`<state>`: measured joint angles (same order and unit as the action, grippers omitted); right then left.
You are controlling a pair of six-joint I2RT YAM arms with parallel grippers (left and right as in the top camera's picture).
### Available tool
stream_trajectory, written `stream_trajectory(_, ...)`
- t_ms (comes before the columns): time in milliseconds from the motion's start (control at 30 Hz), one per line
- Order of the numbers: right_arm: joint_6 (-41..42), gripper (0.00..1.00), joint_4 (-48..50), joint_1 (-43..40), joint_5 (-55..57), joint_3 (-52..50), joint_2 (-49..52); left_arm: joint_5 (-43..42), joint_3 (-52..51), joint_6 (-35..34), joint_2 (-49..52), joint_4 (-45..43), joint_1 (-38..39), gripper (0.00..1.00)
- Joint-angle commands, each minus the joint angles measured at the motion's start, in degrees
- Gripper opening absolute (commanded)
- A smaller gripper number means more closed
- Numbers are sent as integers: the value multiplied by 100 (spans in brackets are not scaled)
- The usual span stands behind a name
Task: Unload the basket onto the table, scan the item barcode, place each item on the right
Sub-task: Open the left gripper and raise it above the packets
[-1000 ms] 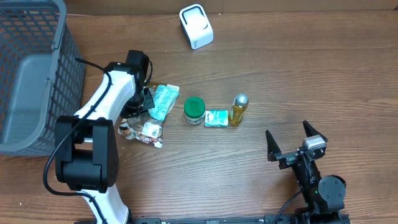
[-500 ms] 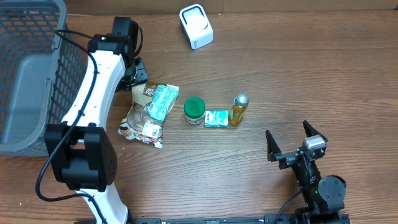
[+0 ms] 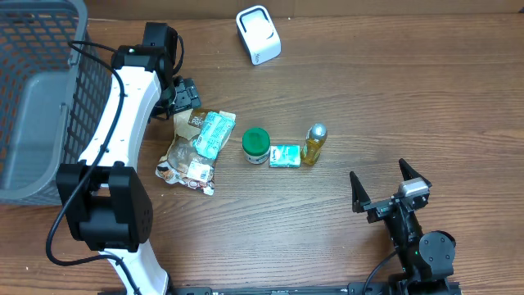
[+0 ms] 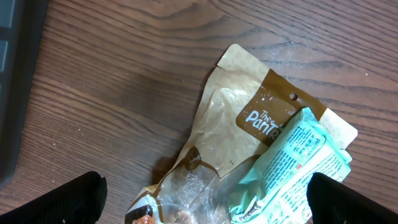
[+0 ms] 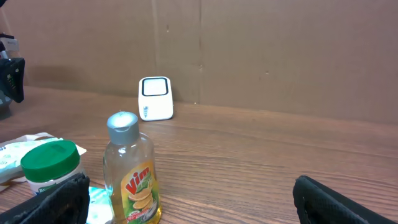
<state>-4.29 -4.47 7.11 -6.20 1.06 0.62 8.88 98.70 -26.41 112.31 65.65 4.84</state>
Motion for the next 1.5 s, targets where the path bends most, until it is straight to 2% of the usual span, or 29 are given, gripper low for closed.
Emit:
stream_trajectory(0,-9,100,24,-11,-33,-61,-39,68,66,70,17,11,-4,100)
stream_trajectory(1267,0,100,0,-11,155,-59,-37,68,66,70,17,13,-4,100)
stream_trajectory(1467,461,100,0,-11,157,-46,-35,68,66,70,17,11,-4,100)
